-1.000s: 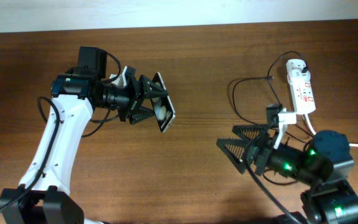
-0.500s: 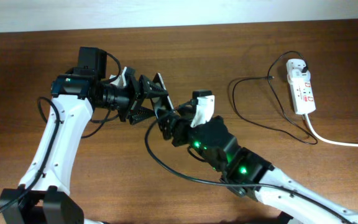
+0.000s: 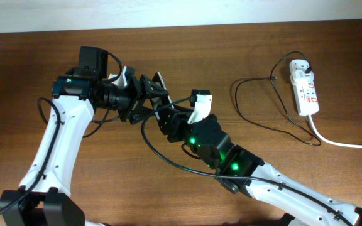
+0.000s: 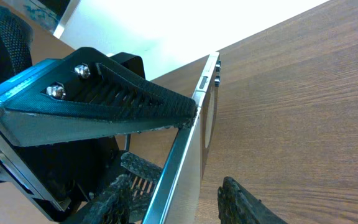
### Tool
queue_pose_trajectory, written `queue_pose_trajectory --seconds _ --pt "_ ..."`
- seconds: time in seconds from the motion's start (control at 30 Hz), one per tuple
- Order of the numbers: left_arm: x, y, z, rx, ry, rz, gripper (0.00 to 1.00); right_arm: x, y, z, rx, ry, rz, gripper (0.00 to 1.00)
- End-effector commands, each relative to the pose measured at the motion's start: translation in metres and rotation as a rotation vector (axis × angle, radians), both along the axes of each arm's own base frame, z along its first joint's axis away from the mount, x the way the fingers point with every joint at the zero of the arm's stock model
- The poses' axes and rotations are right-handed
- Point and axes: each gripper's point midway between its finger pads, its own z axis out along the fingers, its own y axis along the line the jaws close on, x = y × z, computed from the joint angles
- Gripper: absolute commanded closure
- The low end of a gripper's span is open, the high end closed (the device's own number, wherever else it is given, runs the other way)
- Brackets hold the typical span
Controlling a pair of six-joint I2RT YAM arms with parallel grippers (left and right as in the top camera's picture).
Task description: Plug charger to phone and switch on socket
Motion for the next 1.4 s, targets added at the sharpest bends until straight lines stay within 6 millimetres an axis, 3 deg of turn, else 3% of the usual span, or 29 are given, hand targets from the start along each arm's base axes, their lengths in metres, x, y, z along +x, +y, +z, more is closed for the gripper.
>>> queue_pose_trajectory --seconds 0.0,0.27,0.63,0.7,0.73,0.83,0.93,1.0,1.07,1.17,1.23,1.3,1.37 --pt "0.001 -0.001 0.005 -0.01 -0.016 -0.003 0.43 0.0 0.002 0.005 0.015 0.0 -0.005 0.52" --pt "0.006 -0.025 0.004 0.036 -0.097 -0.044 0.44 0.0 -0.001 -0.003 -0.011 0.02 -0.013 0.54" --pt "0.006 -0.025 0.001 0.062 -0.1 -0.043 0.42 0.002 -0.006 -0.011 -0.043 0.036 -0.041 0.88" --pt "0.005 -0.026 0.001 0.057 -0.099 -0.045 0.37 -0.002 -0.001 -0.011 -0.035 0.044 -0.007 0.92" --pt "0.005 -0.026 0.002 0.057 -0.099 -0.045 0.29 -0.002 -0.002 -0.01 -0.033 0.042 -0.007 0.96" --pt "0.012 -0.017 0.008 0.058 -0.151 -0.034 0.01 -0.003 -0.008 0.007 -0.001 0.014 -0.014 0.96" --pt "0.016 0.007 0.033 0.07 -0.277 -0.007 0.01 0.0 -0.023 0.024 0.037 0.007 0.002 0.96" --pt "0.005 0.038 0.074 0.129 -0.499 -0.004 0.01 -0.003 -0.04 0.027 0.092 0.092 0.043 0.96" --pt "-0.023 0.074 0.108 0.28 -0.632 0.089 0.01 -0.009 -0.059 0.024 0.122 0.182 0.08 0.96" --pt "-0.085 0.115 0.118 0.532 -0.629 0.231 0.01 -0.023 -0.074 0.023 0.129 0.249 0.129 0.96" --pt "-0.114 0.124 0.114 0.587 -0.63 0.266 0.01 -0.034 -0.081 0.021 0.119 0.283 0.133 0.96" --pt "-0.119 0.12 0.07 0.547 -0.501 0.272 0.01 -0.047 -0.087 0.023 0.112 0.298 0.143 0.96" --pt "-0.104 0.084 0.038 0.303 -0.435 0.215 0.01 -0.063 -0.097 0.031 0.086 0.269 0.15 0.96"
